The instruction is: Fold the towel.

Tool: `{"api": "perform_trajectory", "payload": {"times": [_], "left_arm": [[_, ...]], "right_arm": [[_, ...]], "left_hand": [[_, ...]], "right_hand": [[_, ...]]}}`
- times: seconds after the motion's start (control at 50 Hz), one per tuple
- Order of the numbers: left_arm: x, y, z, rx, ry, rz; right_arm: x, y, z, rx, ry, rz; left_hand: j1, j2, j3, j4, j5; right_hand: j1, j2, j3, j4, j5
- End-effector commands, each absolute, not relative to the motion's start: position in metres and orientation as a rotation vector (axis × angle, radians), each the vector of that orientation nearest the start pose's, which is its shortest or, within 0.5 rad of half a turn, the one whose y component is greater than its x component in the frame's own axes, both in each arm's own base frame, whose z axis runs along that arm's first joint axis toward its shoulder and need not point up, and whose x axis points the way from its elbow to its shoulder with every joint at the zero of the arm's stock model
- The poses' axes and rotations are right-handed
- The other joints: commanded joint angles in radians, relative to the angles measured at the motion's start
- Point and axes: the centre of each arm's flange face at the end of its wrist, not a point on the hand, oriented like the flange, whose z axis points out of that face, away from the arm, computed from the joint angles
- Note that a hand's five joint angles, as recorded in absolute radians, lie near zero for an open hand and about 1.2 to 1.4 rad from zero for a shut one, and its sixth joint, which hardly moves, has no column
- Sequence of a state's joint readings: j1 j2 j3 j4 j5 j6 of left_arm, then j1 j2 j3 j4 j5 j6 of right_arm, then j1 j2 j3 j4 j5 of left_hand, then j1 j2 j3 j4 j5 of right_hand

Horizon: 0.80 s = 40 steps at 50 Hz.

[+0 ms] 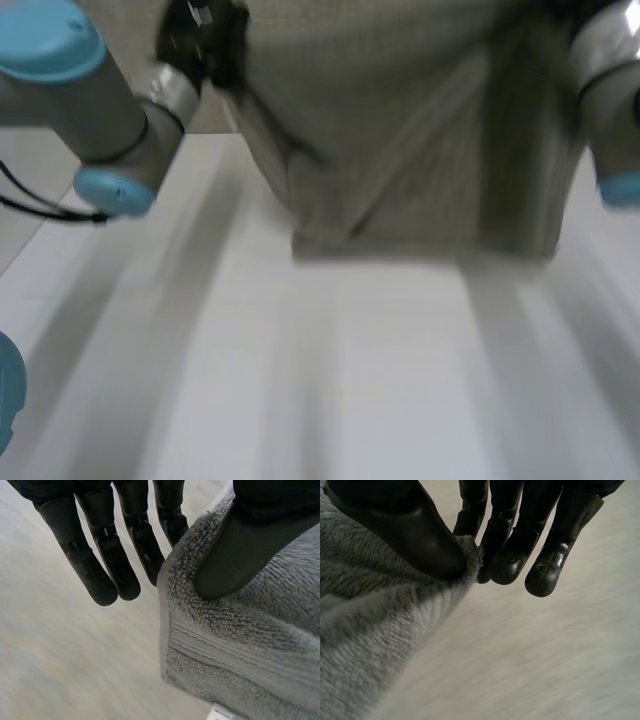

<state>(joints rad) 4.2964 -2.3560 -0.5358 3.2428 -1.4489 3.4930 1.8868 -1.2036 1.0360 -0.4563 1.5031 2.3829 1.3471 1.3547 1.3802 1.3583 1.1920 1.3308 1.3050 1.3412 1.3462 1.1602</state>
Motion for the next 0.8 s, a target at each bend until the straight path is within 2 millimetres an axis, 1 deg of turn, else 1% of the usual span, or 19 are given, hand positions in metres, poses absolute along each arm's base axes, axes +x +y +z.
{"api": "perform_trajectory", "payload": {"times": [0.02,0.1,0.2,0.22,0.24,0.26,0.3,0.32,0.36,0.38,0.4,0.42,0.46,0.48,0.52,0.58,0.62,0.68,0.8], "left_arm": [[-0.323,-0.385,0.416,0.622,1.285,-2.983],[-0.321,-0.382,0.423,0.606,1.281,-3.016],[-0.317,-0.39,0.402,0.621,1.398,-2.961],[-0.316,-0.391,0.388,0.646,1.468,-2.922],[-0.315,-0.392,0.37,0.688,1.558,-2.867],[-0.315,-0.392,0.369,0.688,1.559,-2.867],[-0.302,-0.389,0.332,0.783,1.719,-2.746],[-0.302,-0.389,0.332,0.784,1.72,-2.746],[-0.294,-0.381,0.292,0.89,1.838,-2.66],[-0.294,-0.38,0.291,0.891,1.838,-2.659],[-0.292,-0.374,0.272,0.936,1.883,-2.624],[-0.292,-0.374,0.272,0.936,1.883,-2.624],[-0.283,-0.358,0.231,1.006,1.993,-2.521],[-0.283,-0.358,0.231,1.007,1.994,-2.52],[-0.273,-0.343,0.198,1.081,2.058,-2.405],[-0.269,-0.336,0.184,1.132,2.074,-2.345],[-0.255,-0.326,0.161,1.217,2.086,-2.213],[-0.242,-0.317,0.148,1.279,2.067,-2.117],[-0.23,-0.304,0.153,1.324,2.004,-2.07]], "right_arm": [[0.253,-0.347,0.478,-0.606,0.975,-3.212],[0.261,-0.363,0.456,-0.755,1.157,-3.087],[0.275,-0.378,0.392,-1.063,1.507,-2.73],[0.275,-0.379,0.392,-1.063,1.507,-2.729],[0.277,-0.38,0.375,-1.105,1.593,-2.639],[0.277,-0.38,0.375,-1.106,1.594,-2.638],[0.278,-0.379,0.341,-1.17,1.76,-2.461],[0.278,-0.379,0.34,-1.171,1.761,-2.46],[0.277,-0.372,0.298,-1.246,1.912,-2.251],[0.277,-0.372,0.297,-1.246,1.912,-2.25],[0.276,-0.368,0.278,-1.269,1.972,-2.166],[0.276,-0.368,0.277,-1.269,1.972,-2.165],[0.274,-0.358,0.244,-1.308,2.048,-2.025],[0.274,-0.357,0.244,-1.309,2.048,-2.024],[0.271,-0.345,0.217,-1.353,2.109,-1.904],[0.268,-0.338,0.207,-1.377,2.134,-1.856],[0.263,-0.325,0.199,-1.409,2.169,-1.8],[0.257,-0.31,0.206,-1.411,2.175,-1.792],[0.251,-0.292,0.215,-1.397,2.186,-1.792]], "left_hand": [[0.049,0.042,0.016,0.038,0.03],[0.049,0.042,0.016,0.038,0.03],[0.049,0.042,0.016,0.038,0.03],[0.049,0.042,0.016,0.038,0.03],[0.049,0.042,0.016,0.038,0.03],[0.049,0.042,0.016,0.038,0.03],[0.049,0.042,0.016,0.038,0.03],[0.049,0.042,0.016,0.038,0.03],[0.049,0.042,0.016,0.038,0.03],[0.049,0.042,0.016,0.038,0.03],[0.049,0.042,0.016,0.038,0.03],[0.049,0.042,0.016,0.038,0.03],[0.049,0.042,0.016,0.038,0.03],[0.049,0.042,0.016,0.038,0.03],[0.049,0.042,0.016,0.038,0.03],[0.049,0.042,0.016,0.038,0.03],[0.049,0.042,0.016,0.038,0.03],[0.049,0.042,0.016,0.038,0.03],[0.049,0.042,0.016,0.038,0.03]], "right_hand": [[0.065,0.091,0.055,0.05,0.062],[0.065,0.091,0.055,0.05,0.062],[0.065,0.091,0.055,0.05,0.062],[0.065,0.091,0.055,0.05,0.062],[0.065,0.091,0.055,0.05,0.062],[0.065,0.091,0.055,0.05,0.062],[0.065,0.091,0.055,0.05,0.062],[0.065,0.091,0.055,0.05,0.062],[0.065,0.091,0.055,0.05,0.062],[0.065,0.091,0.055,0.05,0.062],[0.065,0.091,0.055,0.05,0.062],[0.065,0.091,0.055,0.05,0.062],[0.065,0.091,0.055,0.05,0.062],[0.065,0.091,0.055,0.05,0.062],[0.065,0.091,0.055,0.05,0.062],[0.065,0.091,0.055,0.05,0.062],[0.065,0.091,0.055,0.05,0.062],[0.065,0.091,0.055,0.05,0.062],[0.065,0.091,0.055,0.05,0.062]]}}
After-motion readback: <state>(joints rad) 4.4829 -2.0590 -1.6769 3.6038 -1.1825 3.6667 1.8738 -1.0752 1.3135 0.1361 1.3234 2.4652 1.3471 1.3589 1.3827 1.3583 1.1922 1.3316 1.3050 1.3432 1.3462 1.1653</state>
